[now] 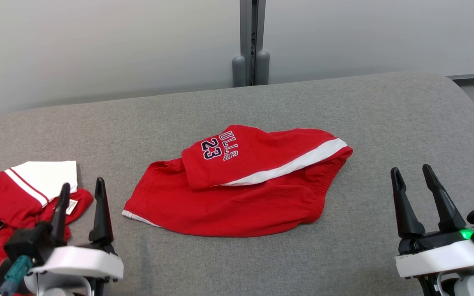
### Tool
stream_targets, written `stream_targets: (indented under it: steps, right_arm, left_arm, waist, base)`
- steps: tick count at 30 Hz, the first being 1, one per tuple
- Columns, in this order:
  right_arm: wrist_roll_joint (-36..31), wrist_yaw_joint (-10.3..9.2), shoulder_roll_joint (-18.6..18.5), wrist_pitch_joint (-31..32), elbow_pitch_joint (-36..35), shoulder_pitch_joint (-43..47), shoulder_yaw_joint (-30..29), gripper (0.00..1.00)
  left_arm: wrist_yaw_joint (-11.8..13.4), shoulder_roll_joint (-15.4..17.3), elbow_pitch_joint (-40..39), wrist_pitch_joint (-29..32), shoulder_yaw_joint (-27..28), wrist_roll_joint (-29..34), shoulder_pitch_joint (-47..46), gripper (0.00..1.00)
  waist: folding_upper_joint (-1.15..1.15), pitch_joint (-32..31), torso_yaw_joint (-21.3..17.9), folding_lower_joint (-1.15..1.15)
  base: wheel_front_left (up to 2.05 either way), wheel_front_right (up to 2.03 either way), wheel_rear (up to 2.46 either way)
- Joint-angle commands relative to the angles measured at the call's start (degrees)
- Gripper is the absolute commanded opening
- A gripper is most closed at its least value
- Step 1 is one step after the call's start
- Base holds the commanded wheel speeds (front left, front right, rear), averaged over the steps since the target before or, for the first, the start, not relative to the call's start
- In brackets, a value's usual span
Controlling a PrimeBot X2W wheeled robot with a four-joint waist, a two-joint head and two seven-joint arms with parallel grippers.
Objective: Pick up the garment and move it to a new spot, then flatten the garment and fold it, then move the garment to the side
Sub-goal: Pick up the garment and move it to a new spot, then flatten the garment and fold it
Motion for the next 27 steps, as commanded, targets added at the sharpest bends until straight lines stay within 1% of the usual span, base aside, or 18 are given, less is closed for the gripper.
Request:
stream_targets:
  steps: [1,6,8,9,12,16,22,27]
  right_arm:
    - [-0.31,0.13,-0.21,-0.11,-0.23,0.74,-0.36,1.00]
    - [-0.53,0.13,-0.16,-0.11,-0.94,0.94,-1.03,1.00]
    - [-0.68,0.13,-0.06,-0.11,-1.14,1.11,-1.21,1.00]
    - [-0.75,0.13,-0.01,-0.11,-1.36,1.29,-1.44,1.00]
    - [-0.91,0.13,-0.04,-0.11,-1.61,1.46,-1.69,1.00]
    - [-1.07,0.13,-0.08,-0.11,-1.45,1.58,-1.60,1.00]
    - [-1.05,0.13,-0.06,-0.11,-1.29,1.16,-1.52,1.00]
    - [-0.85,0.13,-0.14,-0.11,-1.17,1.24,-1.75,1.00]
  left_arm:
    - [-0.48,-0.38,-0.47,-0.19,0.80,0.93,0.93,1.00]
    - [-2.58,-4.07,-1.98,-0.19,5.20,6.15,5.36,1.00]
    - [-3.81,-5.80,-2.19,-0.18,6.68,8.31,7.01,1.00]
    - [-5.01,-7.37,-2.22,-0.18,7.91,10.20,7.95,1.00]
    - [-6.46,-9.70,-2.36,-0.18,9.25,12.65,9.32,1.00]
    - [-8.51,-11.98,-1.57,-0.19,10.78,14.73,9.23,1.00]
    - [-10.65,-13.74,-0.72,-0.19,12.61,16.70,8.43,1.00]
    - [-11.65,-14.59,-0.04,-0.19,13.66,18.05,8.15,1.00]
  waist:
    - [0.00,0.03,0.04,0.00]
    - [0.00,0.15,0.44,0.00]
    - [0.00,0.19,0.64,0.00]
    - [0.00,0.31,0.79,0.00]
    - [0.00,0.47,1.07,0.00]
    - [0.00,0.62,1.45,0.00]
    - [0.00,0.54,1.46,0.00]
    - [0.00,0.47,1.47,0.00]
  base:
    - [0.00,0.00,0.00]
    - [0.00,0.00,0.00]
    - [0.00,0.00,0.00]
    - [0.00,0.00,0.00]
    - [0.00,0.00,0.00]
    - [0.00,0.00,0.00]
    - [0.00,0.00,0.00]
    - [0.00,0.00,0.00]
